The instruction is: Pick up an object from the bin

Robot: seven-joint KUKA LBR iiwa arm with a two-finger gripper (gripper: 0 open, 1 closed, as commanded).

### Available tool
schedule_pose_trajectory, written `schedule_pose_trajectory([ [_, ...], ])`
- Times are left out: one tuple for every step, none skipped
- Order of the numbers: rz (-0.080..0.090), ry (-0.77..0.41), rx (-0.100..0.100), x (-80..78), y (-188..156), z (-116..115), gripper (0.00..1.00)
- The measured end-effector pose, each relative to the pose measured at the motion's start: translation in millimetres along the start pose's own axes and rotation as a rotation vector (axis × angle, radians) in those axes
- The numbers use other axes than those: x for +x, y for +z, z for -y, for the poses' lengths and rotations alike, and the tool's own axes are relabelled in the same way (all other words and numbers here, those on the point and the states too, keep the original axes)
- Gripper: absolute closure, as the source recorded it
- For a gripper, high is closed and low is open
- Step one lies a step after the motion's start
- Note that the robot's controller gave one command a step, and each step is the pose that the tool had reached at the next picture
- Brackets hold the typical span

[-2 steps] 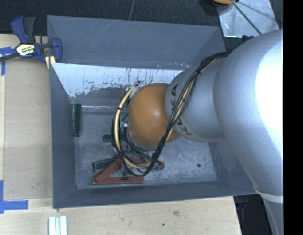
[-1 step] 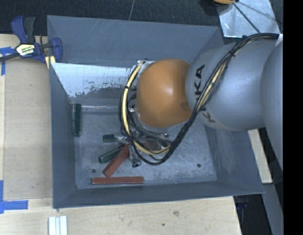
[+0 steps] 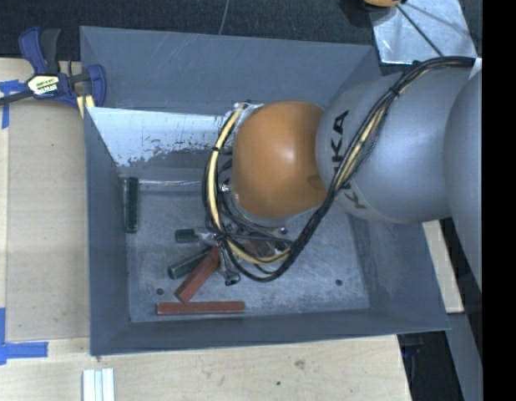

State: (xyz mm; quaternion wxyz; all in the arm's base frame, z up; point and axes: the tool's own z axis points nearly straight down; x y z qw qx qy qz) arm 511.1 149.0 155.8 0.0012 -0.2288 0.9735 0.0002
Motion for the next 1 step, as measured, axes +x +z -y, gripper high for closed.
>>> schedule_pose_trajectory([
  [-0.002,0.01,0.0,-22.1,-79.4,8.2,1.0],
])
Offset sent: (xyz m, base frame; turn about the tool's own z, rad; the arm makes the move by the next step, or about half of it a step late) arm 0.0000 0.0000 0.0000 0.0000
